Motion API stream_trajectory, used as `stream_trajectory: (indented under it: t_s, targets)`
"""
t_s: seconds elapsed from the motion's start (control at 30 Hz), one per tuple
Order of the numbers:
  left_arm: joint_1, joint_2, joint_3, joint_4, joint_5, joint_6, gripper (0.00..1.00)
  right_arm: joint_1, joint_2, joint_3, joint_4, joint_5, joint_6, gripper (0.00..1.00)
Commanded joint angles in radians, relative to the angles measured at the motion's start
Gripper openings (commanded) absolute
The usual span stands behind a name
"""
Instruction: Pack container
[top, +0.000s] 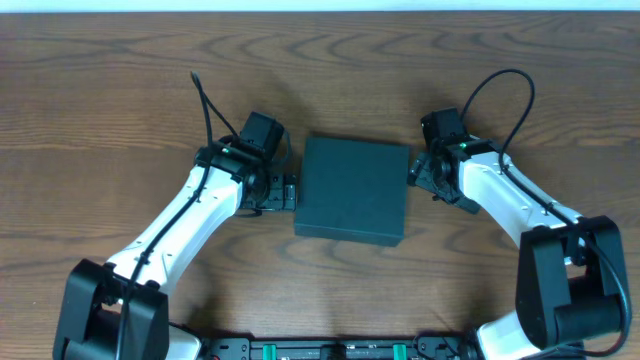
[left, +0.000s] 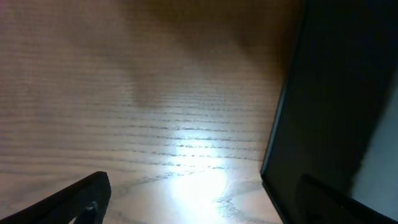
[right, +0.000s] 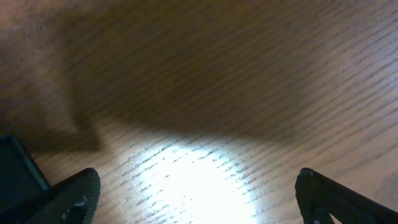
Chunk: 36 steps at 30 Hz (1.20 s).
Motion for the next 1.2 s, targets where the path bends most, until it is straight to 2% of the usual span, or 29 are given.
stream_trajectory:
  t_s: [0.0,0.23,0.53,0.97,1.17]
  targets:
    - [0.002,0.024,-0.01,0.007,0.004,0.006,0.95,-0.001,0.006,-0.003,0.014,-0.01,-0.006,0.99]
    - [0.002,0.079,-0.01,0.005,0.076,-0.01,0.95,-0.001,0.006,-0.003,0.066,-0.037,-0.006,0.99]
    - [0.003,0.081,-0.01,0.007,0.072,-0.043,0.95,0.007,0.009,-0.003,0.13,-0.151,-0.006,0.99]
    - [0.063,0.081,-0.01,0.002,0.072,-0.046,0.95,0.135,0.009,-0.003,0.147,-0.158,0.003,0.99]
    - [0.102,0.081,-0.01,0.006,0.074,0.0,0.95,0.157,0.009,-0.003,0.143,-0.162,0.035,0.99]
